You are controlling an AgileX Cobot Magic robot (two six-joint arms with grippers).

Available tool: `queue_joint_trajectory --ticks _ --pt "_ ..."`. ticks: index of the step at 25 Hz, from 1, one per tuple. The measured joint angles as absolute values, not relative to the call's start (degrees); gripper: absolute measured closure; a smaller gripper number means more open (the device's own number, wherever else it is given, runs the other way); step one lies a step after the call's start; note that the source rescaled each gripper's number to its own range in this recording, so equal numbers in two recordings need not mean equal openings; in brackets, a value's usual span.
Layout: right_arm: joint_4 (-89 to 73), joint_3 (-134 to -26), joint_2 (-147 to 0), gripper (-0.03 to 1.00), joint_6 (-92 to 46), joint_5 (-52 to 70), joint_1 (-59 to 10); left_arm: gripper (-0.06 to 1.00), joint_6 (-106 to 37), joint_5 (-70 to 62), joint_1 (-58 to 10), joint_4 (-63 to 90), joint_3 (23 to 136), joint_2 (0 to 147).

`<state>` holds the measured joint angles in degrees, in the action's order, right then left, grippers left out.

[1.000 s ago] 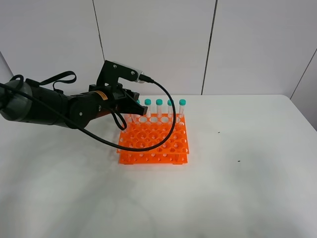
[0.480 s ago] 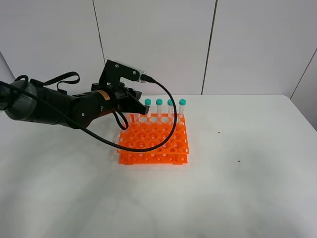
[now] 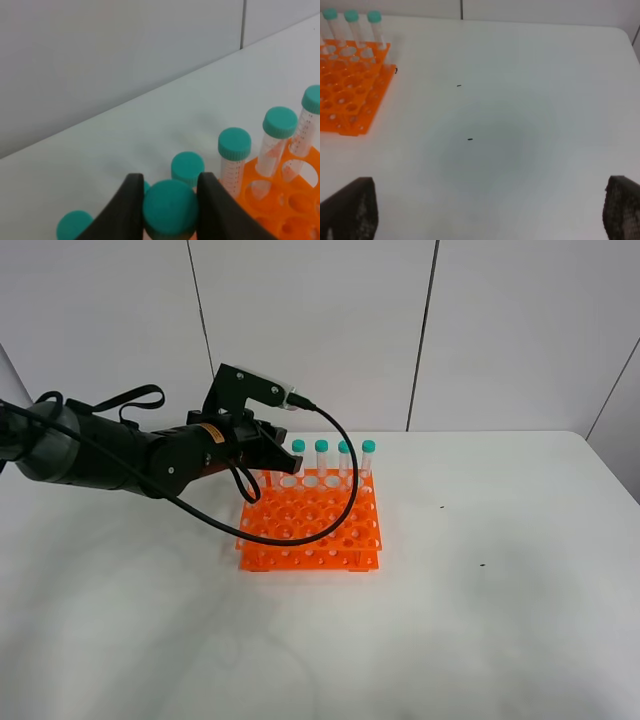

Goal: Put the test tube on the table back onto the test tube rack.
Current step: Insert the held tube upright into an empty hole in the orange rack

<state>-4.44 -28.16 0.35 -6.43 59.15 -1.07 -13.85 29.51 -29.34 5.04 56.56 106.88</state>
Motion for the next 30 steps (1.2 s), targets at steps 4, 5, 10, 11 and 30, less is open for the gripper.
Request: queue_joint_trajectory --ticks 4,5,10,11,30 --pt "-4.44 -28.16 0.35 -0.03 -6.43 59.15 -1.07 0.94 -13.99 29.51 -29.34 5.04 56.56 108.59" --pt "-4.44 -28.16 0.35 -0.03 -6.43 59.15 -1.07 0.94 -13.99 29.51 -29.34 5.04 56.56 108.79" --pt "-4.44 -28.16 0.35 -0.03 -6.43 59.15 -1.07 0.94 -13.99 29.87 -29.34 5.04 56.56 109.92" --pt "-4.44 -28.16 0.35 -0.03 -6.43 59.15 -1.07 0.94 -13.99 29.94 -29.34 5.04 56.56 110.21" --pt "-4.51 -28.16 0.35 -0.03 -6.43 59.15 -1.07 0.94 -12.55 32.48 -29.34 5.04 56.56 113.06"
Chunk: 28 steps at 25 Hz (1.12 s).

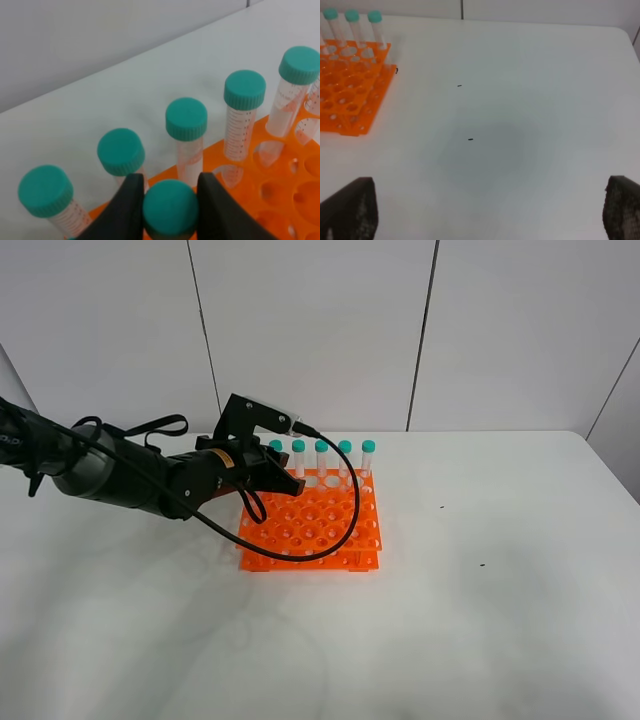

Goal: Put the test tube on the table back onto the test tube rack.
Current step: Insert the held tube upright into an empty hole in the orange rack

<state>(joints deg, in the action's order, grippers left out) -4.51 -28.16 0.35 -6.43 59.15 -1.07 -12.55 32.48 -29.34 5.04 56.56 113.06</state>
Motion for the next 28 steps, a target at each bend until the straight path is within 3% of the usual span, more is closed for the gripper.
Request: queue_joint_trajectory --ticks 28 --pt "-4.62 -28.16 0.35 -0.03 -6.43 59.15 -1.07 0.94 -8.47 33.35 -29.34 5.04 56.63 113.90"
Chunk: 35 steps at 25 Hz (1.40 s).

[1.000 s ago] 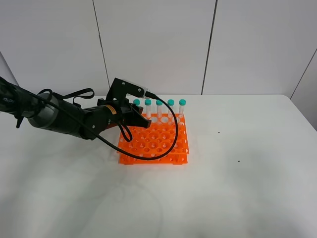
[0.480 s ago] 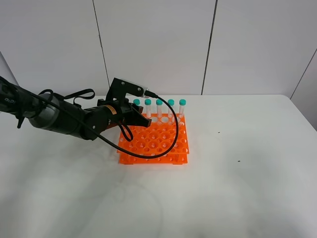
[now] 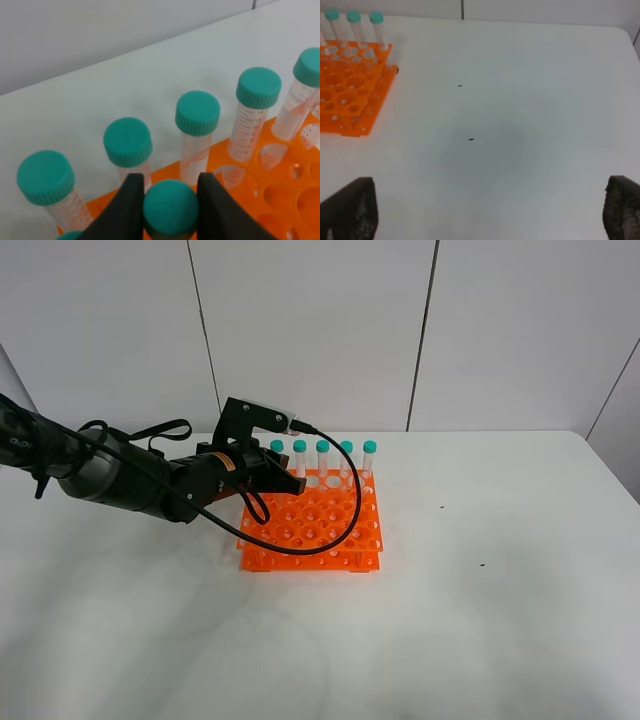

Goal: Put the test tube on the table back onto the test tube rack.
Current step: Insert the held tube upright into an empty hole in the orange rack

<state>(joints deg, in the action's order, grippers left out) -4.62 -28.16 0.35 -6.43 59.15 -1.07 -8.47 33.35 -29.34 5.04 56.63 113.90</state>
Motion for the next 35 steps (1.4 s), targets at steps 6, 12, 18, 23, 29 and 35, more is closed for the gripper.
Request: queue_joint_trajectory --ticks 6,12,18,23,29,35 --pt "-4.62 -28.16 0.35 -0.03 -6.43 59.15 -1.07 0.94 -10.15 33.24 -29.34 5.04 56.63 113.90" --pt "-4.62 -28.16 0.35 -0.03 -6.41 59.15 -1.07 0.94 -12.89 33.24 -29.34 5.04 56.63 113.90" --pt "-4.62 -28.16 0.35 -0.03 -6.41 59.15 -1.07 0.94 -13.01 33.24 -29.34 5.04 56.63 113.90" --pt "-4.62 -28.16 0.35 -0.03 -6.41 59.15 -1.07 0.94 -13.00 33.24 -29.34 5.04 56.63 113.90" --pt "-4.62 -28.16 0.35 -0.03 -6.41 59.15 -1.07 0.90 -12.14 33.24 -29.34 5.04 56.63 113.90" --pt "-4.62 -28.16 0.35 -0.03 -6.41 59.15 -1.07 0.88 -11.16 33.23 -29.34 5.04 56.63 113.90"
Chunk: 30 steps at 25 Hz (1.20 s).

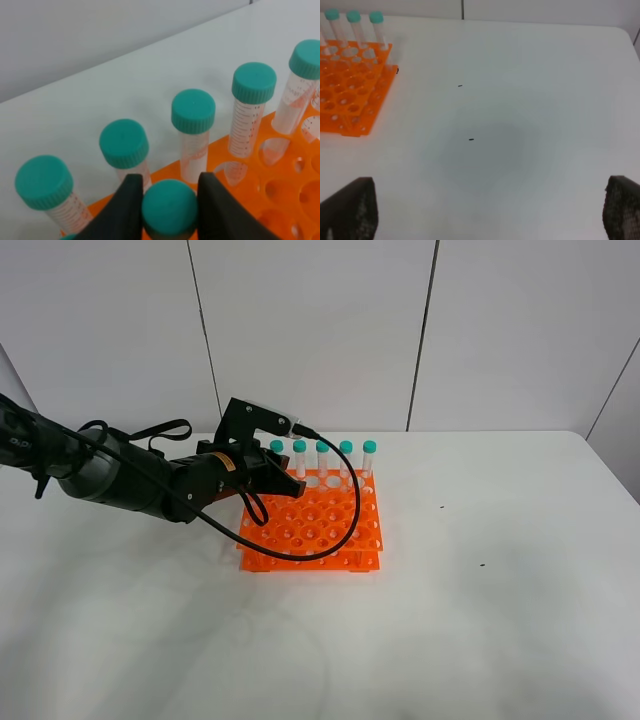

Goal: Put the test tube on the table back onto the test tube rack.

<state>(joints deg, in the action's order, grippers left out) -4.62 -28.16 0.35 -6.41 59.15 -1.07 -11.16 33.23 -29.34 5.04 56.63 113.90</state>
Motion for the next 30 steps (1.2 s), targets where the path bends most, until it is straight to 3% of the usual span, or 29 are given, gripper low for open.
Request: queue_joint_trajectory --ticks 9,24,30 --pt "-4.62 -28.16 0.35 -0.03 -6.41 59.15 -1.07 0.60 -10.86 32.95 -29.34 5.04 56.63 113.90" --pt "-4.62 -28.16 0.35 -0.03 -6.41 59.15 -1.07 0.58 -10.80 31.77 -29.34 5.04 56.63 107.05" --pt "-4.62 -28.16 0.35 -0.03 -6.41 59.15 -1.07 0.58 -10.80 23.13 -29.34 5.04 56.63 97.91"
